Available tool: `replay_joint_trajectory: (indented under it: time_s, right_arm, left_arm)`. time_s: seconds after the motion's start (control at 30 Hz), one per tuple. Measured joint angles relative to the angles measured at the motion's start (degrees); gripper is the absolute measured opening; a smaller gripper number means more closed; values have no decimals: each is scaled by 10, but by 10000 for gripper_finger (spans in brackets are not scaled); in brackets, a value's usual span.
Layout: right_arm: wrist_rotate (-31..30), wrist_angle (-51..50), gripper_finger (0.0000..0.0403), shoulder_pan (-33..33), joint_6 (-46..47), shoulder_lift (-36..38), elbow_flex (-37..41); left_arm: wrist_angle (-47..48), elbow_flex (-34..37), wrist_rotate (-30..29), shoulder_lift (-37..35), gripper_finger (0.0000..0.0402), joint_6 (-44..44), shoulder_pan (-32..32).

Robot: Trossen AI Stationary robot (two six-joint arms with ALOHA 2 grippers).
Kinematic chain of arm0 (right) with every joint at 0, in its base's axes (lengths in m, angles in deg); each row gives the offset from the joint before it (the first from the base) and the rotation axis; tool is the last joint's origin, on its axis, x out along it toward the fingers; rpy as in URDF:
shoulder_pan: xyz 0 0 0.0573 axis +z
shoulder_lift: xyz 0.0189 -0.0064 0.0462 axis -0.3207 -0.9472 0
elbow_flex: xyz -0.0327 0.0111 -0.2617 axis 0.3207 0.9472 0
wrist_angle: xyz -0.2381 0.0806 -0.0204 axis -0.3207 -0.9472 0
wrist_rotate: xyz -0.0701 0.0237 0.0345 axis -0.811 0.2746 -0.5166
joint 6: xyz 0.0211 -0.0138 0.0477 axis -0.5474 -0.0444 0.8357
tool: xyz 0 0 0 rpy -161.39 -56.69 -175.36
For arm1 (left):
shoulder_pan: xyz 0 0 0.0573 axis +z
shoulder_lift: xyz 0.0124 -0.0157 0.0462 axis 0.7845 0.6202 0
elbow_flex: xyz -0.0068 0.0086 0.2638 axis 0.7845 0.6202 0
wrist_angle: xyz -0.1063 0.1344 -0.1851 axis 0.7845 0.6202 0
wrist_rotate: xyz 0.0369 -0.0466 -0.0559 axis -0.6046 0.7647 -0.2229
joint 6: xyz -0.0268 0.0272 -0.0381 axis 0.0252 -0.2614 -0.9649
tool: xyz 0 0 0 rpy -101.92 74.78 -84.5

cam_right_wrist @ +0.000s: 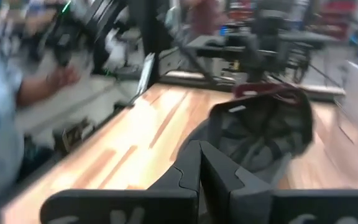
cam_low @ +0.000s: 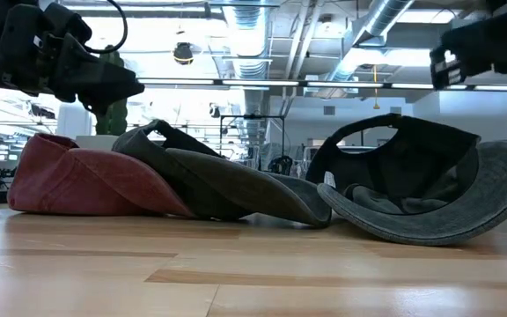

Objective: Pick & Place hat
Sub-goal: Put the right black cap into the transparent bin

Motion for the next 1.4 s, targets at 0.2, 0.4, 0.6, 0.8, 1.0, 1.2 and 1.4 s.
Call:
replay_joint_trajectory:
  time_s: [0.2,0.4,0.6,0.8,1.0,1.2,1.4]
  right_arm:
    - [0,5,0,38,-94,-62,-26]
    - [9,16,0,59,-123,-92,-31]
    - [22,34,0,76,-127,-102,-31]
    - [54,26,0,76,10,-102,-31]
    - [81,24,0,76,93,-120,-31]
    - [80,-9,0,74,20,-161,-31]
    - [47,-15,0,66,-49,-199,-31]
  left_arm:
    - [0,0,0,0,166,-5,0]
    - [-1,0,0,0,166,-5,0]
    - [-5,0,0,0,166,-5,0]
    - [-9,0,0,0,166,-5,0]
    - [-10,0,0,0,166,-5,0]
    - [-11,0,0,0,166,-5,0]
    - [-13,0,0,0,166,-5,0]
